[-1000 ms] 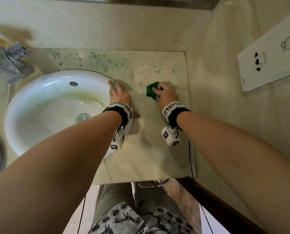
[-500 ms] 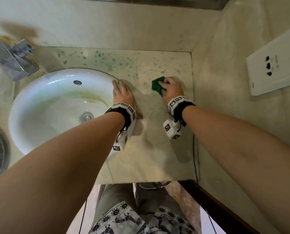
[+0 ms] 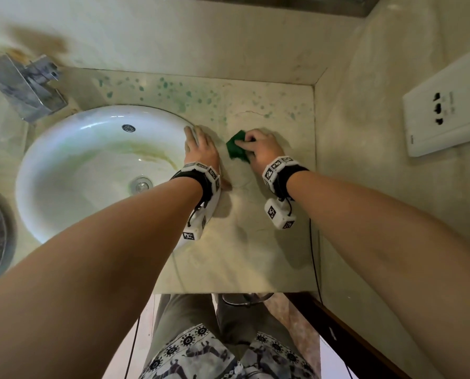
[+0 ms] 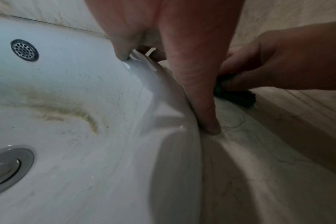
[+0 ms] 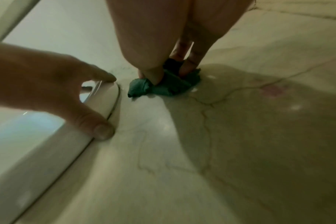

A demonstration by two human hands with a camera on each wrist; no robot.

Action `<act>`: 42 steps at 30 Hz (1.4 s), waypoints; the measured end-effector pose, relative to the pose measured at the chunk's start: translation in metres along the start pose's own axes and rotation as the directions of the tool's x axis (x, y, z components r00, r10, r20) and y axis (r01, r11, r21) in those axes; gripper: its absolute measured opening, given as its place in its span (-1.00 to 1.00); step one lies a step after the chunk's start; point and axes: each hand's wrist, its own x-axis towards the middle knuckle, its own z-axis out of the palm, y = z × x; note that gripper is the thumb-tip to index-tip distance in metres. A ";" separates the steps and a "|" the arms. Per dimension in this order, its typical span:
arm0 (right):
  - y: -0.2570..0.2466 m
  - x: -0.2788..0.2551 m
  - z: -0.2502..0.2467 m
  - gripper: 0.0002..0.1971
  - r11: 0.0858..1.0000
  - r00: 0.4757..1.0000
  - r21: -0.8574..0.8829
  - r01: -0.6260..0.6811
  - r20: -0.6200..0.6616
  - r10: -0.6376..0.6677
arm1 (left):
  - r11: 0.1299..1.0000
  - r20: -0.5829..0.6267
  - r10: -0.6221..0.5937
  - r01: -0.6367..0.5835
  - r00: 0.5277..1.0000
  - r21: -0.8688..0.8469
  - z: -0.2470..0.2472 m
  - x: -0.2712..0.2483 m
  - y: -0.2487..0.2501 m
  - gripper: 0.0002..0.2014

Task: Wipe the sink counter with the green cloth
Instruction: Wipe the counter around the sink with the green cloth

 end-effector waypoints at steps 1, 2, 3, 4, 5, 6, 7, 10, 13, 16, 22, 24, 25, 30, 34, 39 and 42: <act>0.000 -0.007 0.002 -0.75 1.000 1.000 -0.017 0.022 0.016 -0.022 | 1.000 0.001 0.002 -0.002 1.000 -0.002 0.000 -0.001 0.000 0.54; 0.001 -0.012 0.003 -0.73 0.998 0.999 -0.031 0.047 0.026 -0.046 | 1.000 -0.001 0.002 -0.002 1.000 -0.006 0.000 -0.001 0.000 0.54; 0.001 -0.018 0.005 -0.71 0.996 0.997 -0.038 0.075 0.036 -0.073 | 1.000 -0.003 0.001 -0.001 1.000 -0.012 0.001 -0.001 0.000 0.54; 0.002 -0.025 0.006 -0.69 0.993 0.993 -0.048 0.108 0.045 -0.106 | 1.000 -0.006 0.003 -0.003 1.000 -0.014 0.001 -0.001 0.000 0.54; 0.004 -0.030 0.008 -0.67 0.987 0.988 -0.057 0.148 0.056 -0.145 | 1.000 -0.010 0.003 -0.004 1.000 -0.010 0.002 0.000 0.000 0.54; 0.007 -0.034 0.008 -0.65 0.980 0.981 -0.070 0.186 0.062 -0.181 | 1.000 -0.016 0.003 -0.003 1.000 -0.002 0.003 0.002 0.000 0.54; 0.010 -0.036 0.008 -0.63 0.974 0.976 -0.080 0.213 0.063 -0.208 | 1.000 -0.020 0.002 -0.002 1.000 0.007 0.003 0.002 -0.001 0.55; 0.014 -0.033 0.006 -0.63 0.969 0.973 -0.087 0.230 0.022 -0.229 | 1.000 -0.025 0.006 -0.006 1.000 0.009 0.006 0.005 -0.002 0.56; 0.014 -0.017 0.001 -0.68 0.991 0.986 -0.026 0.134 -0.097 -0.136 | 1.000 -0.030 0.010 -0.010 0.999 0.010 0.007 0.007 0.000 0.55; 0.015 0.009 -0.004 -0.67 0.998 0.992 0.059 -0.022 -0.124 0.029 | 1.000 -0.032 0.003 -0.003 0.999 0.012 0.006 0.006 0.000 0.54; 0.006 0.022 -0.007 -0.58 0.982 0.981 -0.044 -0.186 -0.065 0.183 | 0.999 -0.025 0.008 -0.008 1.000 0.033 0.005 0.003 0.000 0.51; 0.005 0.011 -0.007 -0.56 0.985 0.988 -0.089 -0.146 -0.066 0.140 | 1.000 -0.033 0.015 -0.014 0.999 0.028 0.003 0.002 -0.001 0.51; 0.006 0.004 -0.006 -0.56 0.987 0.990 -0.094 -0.130 -0.065 0.124 | 1.000 -0.033 0.021 -0.020 0.999 0.022 0.003 0.001 -0.002 0.51; 0.005 -0.018 -0.002 -0.59 0.981 0.982 -0.052 -0.186 -0.028 0.185 | 0.995 -0.023 0.048 -0.045 0.999 0.091 -0.006 0.001 -0.007 0.46; 0.002 -0.023 -0.010 -0.58 0.965 0.966 -0.041 -0.258 -0.008 0.258 | 0.992 -0.066 0.105 -0.100 0.992 0.072 -0.022 0.008 -0.014 0.17; 0.001 -0.023 -0.021 -0.57 0.922 0.921 0.029 -0.386 -0.052 0.387 | 0.987 -0.125 0.155 -0.148 0.980 0.064 -0.032 0.024 -0.021 0.10; 0.002 -0.023 -0.026 -0.57 0.891 0.891 0.093 -0.445 -0.053 0.451 | 0.969 -0.151 0.242 -0.231 0.959 0.087 -0.038 0.033 -0.017 0.13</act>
